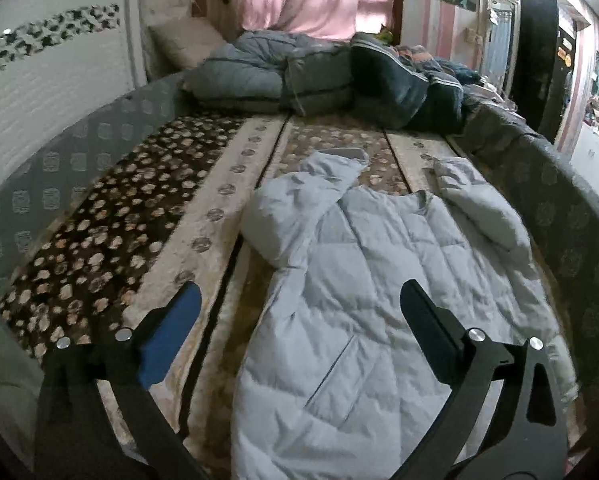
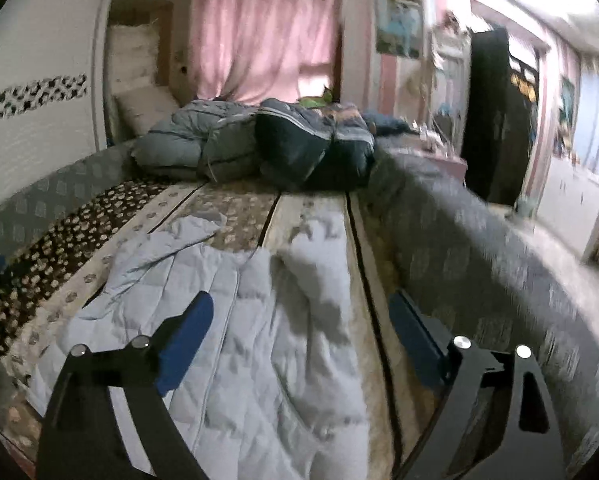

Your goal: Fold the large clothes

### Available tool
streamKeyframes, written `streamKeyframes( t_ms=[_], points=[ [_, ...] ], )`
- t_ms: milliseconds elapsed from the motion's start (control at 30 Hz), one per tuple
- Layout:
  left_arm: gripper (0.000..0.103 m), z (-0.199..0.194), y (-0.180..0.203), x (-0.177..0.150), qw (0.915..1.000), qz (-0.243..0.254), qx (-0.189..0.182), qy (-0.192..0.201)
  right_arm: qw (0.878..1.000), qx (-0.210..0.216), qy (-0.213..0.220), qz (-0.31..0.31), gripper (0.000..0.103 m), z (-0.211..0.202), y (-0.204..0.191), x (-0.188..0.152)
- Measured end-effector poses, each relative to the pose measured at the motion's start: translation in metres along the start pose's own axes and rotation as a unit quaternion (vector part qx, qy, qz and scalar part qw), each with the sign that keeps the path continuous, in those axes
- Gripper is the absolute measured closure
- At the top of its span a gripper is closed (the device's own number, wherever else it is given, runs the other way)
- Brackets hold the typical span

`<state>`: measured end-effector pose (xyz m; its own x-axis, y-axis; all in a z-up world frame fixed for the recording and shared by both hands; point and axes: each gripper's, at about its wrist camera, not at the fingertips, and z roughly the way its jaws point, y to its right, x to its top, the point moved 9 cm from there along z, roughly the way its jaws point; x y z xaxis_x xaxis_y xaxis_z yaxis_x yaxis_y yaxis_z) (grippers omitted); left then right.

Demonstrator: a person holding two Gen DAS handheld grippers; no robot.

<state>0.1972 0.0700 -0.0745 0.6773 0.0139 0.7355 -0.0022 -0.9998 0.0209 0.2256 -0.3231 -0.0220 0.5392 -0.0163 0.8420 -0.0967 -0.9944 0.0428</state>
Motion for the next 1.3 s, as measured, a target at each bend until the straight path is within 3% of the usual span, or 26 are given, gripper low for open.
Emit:
streamKeyframes(
  t_ms=[300, 467, 633, 833, 1033, 1233, 1300],
  points=[
    [0.003, 0.051, -0.004, 0.038, 0.9993, 0.024, 0.018, -0.02, 0.998, -0.017, -0.04, -0.037, 0.013, 0.045, -0.005, 0.028],
    [0.003, 0.077, -0.004, 0.088, 0.9977, 0.057, 0.036, -0.003, 0.999, -0.021, -0.047, -0.019, 0.013, 0.075, 0.008, 0.066],
    [0.003, 0.144, -0.005, 0.109, 0.9974, 0.056, 0.021, -0.04, 0.997, -0.02, -0.076, -0.012, 0.013, 0.131, 0.007, 0.086],
    [0.003, 0.233, 0.007, 0.073, 0.9924, 0.067, 0.007, -0.103, 0.99, -0.011, -0.142, -0.01, 0.013, 0.212, 0.0, 0.04],
    [0.003, 0.313, 0.023, 0.055, 0.9877, 0.071, 0.002, -0.139, 0.984, -0.002, -0.179, 0.005, 0.013, 0.279, -0.009, 0.004],
    [0.003, 0.385, 0.033, 0.054, 0.9823, 0.079, 0.019, -0.169, 0.975, 0.003, -0.221, 0.002, 0.013, 0.325, -0.015, -0.041],
    [0.005, 0.408, 0.034, 0.055, 0.9784, 0.099, 0.052, -0.174, 0.973, 0.001, -0.229, 0.015, 0.013, 0.334, -0.011, -0.05]
  ],
)
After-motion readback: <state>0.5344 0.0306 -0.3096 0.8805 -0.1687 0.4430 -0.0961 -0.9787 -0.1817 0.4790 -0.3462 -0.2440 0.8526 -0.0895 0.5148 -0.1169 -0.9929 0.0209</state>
